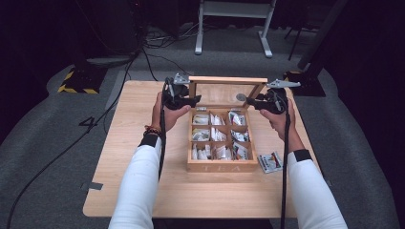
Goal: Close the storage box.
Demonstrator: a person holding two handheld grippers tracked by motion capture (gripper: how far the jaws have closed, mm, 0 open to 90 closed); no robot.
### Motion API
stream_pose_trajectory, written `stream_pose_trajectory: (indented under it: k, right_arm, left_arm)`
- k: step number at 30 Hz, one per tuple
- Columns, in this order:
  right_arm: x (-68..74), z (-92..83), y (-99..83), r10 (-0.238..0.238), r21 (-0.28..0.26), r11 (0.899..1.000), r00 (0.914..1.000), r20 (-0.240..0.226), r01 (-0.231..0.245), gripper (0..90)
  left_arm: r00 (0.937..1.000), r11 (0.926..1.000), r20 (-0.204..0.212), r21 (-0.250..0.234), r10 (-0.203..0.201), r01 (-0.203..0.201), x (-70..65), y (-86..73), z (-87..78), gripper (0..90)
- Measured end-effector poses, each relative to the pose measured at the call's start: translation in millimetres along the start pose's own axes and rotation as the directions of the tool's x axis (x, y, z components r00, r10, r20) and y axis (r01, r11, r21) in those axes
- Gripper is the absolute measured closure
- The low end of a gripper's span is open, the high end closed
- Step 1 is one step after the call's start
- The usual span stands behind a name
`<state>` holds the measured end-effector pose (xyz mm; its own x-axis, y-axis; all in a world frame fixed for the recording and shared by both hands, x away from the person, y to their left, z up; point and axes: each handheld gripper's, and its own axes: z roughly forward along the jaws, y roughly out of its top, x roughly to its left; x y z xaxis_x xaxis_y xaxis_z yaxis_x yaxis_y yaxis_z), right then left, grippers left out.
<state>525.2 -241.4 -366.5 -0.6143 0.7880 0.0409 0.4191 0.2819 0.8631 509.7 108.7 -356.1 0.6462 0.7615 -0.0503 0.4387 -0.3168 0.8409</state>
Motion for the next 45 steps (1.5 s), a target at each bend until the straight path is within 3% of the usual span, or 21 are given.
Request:
stream_pose_trajectory:
  k: [6,18,28,32,45]
  right_arm:
    - [2.5,-6.6,0.0,-0.02,0.0,1.0,0.9997,-0.015,0.02,53.1]
    - [15.4,-27.5,-6.6,-0.078,-0.003,0.997,0.9962,-0.04,0.078,52.7]
    - [21.9,-39.5,-9.1,-0.084,-0.023,0.996,0.9947,-0.06,0.083,52.0]
    - [27.6,-43.2,-9.5,-0.102,-0.008,0.995,0.994,-0.039,0.102,51.0]
    - [38.1,-57.3,-12.9,-0.148,-0.013,0.989,0.9875,-0.054,0.148,48.7]
  left_arm:
    - [0.9996,0.9996,0.023,-0.021,0.018,-0.017,-2.1,-1.2,-12.4,50.6]
    - [0.9935,0.9952,0.057,-0.007,0.098,-0.098,-23.3,-1.6,-27.6,49.3]
    - [0.9896,0.9924,0.075,-0.022,0.123,-0.121,-29.3,-4.5,-39.5,49.2]
    - [0.9885,0.9921,0.085,-0.025,0.125,-0.123,-32.7,-7.4,-44.1,48.8]
    - [0.9825,0.9874,0.098,-0.005,0.158,-0.158,-40.8,-14.2,-54.2,47.0]
